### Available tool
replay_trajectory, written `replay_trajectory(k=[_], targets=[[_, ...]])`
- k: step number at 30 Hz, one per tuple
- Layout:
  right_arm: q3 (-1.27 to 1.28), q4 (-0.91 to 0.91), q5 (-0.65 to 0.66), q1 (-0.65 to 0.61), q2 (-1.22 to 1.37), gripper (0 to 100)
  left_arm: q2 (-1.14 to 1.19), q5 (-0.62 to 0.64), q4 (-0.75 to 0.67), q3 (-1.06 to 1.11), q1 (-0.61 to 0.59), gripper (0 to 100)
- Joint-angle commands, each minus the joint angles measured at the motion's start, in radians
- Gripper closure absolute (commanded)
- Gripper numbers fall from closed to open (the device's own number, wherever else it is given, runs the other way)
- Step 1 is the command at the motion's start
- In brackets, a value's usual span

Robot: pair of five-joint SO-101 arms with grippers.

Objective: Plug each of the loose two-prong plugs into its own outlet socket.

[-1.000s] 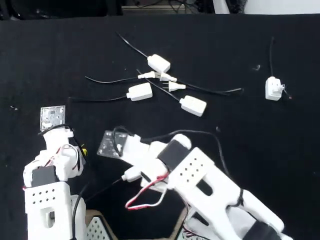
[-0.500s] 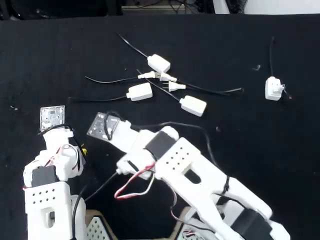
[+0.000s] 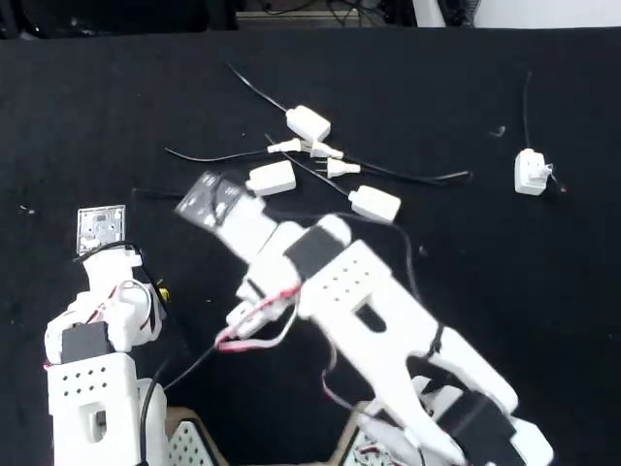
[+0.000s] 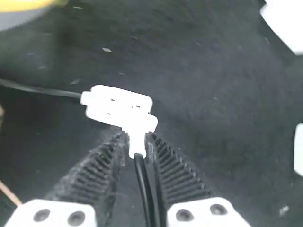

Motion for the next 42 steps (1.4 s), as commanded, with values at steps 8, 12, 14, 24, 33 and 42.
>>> replay_trajectory(k=[8,12,14,24,33,42], targets=[[-0.039,0.035,0.216,0.066,-0.004,98.8,-0.006,-0.189,0.114,-0.050,0.102,80],[-0.042,0.091,0.218,0.173,-0.094,98.8,-0.006,-0.267,0.180,-0.110,0.245,80],[-0.039,0.118,0.212,0.244,-0.137,98.8,-0.005,-0.269,0.221,-0.160,0.337,80],[-0.036,0.181,0.209,0.417,-0.196,98.8,0.285,-0.275,0.181,-0.236,0.725,80],[-0.002,0.158,0.175,0.413,-0.202,98.8,0.425,-0.290,-0.087,-0.133,0.621,80],[0.113,0.109,0.181,0.413,-0.203,98.8,0.433,-0.404,-0.175,-0.124,0.458,80]])
